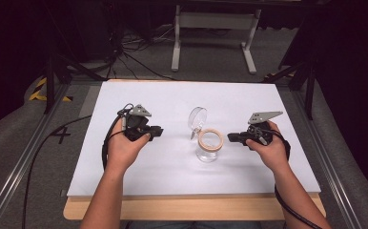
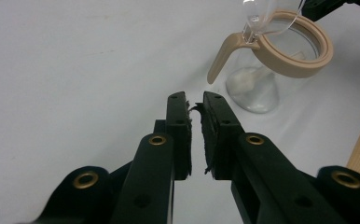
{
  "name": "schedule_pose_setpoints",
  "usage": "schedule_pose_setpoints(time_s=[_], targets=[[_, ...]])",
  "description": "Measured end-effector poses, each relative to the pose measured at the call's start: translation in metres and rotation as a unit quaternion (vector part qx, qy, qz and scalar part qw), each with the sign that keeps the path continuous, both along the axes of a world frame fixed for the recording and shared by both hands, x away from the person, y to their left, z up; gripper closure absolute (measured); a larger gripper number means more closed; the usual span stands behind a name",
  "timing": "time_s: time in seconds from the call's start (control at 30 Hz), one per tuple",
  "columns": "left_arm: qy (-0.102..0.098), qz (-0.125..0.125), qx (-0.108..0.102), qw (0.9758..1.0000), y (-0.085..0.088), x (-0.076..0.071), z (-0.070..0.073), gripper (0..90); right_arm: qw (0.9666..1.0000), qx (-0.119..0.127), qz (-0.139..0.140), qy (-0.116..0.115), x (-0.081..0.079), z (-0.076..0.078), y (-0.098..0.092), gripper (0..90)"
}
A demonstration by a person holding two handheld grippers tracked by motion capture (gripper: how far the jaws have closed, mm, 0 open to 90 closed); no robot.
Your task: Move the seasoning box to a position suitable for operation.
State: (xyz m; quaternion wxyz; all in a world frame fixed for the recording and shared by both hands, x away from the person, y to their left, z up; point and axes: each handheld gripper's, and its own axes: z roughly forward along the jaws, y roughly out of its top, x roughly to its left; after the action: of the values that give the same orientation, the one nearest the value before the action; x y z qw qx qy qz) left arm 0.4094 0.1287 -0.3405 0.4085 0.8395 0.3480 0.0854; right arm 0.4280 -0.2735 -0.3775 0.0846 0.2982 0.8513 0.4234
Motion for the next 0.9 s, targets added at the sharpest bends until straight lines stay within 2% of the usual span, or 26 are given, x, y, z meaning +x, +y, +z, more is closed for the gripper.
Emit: schedule_pose_setpoints(time_s=[0.07,0.13,0.23,0.53,0.73,0.77,0.9], targets=[[-0.002,0.000,0.001,1.0000,0.002,-0.001,0.000,80.1,1.0000,0.002,-0.001,-0.001,0.003,-0.003,0.003,90.0],[0.006,0.002,0.000,1.0000,0.002,-0.002,-0.002,79.7,1.0000,0.003,-0.002,0.002,0.005,-0.006,0.006,90.0],[0.002,0.001,0.006,1.0000,0.003,-0.002,-0.004,78.9,1.0000,0.000,-0.003,0.008,0.009,-0.014,0.009,90.0],[0.013,0.007,0.004,0.9999,0.003,-0.002,-0.010,77.3,0.9996,-0.010,-0.001,0.026,0.024,-0.038,0.018,90.0],[0.010,0.004,0.007,0.9999,0.004,-0.001,-0.011,76.9,0.9994,-0.012,0.009,0.032,0.024,-0.042,0.021,90.0],[0.015,0.008,0.003,0.9999,0.004,-0.002,-0.011,76.9,0.9994,-0.012,0.010,0.032,0.024,-0.043,0.022,90.0],[0.012,0.007,0.005,0.9999,0.005,-0.003,-0.011,76.5,0.9993,-0.013,0.008,0.035,0.023,-0.044,0.023,90.0]])
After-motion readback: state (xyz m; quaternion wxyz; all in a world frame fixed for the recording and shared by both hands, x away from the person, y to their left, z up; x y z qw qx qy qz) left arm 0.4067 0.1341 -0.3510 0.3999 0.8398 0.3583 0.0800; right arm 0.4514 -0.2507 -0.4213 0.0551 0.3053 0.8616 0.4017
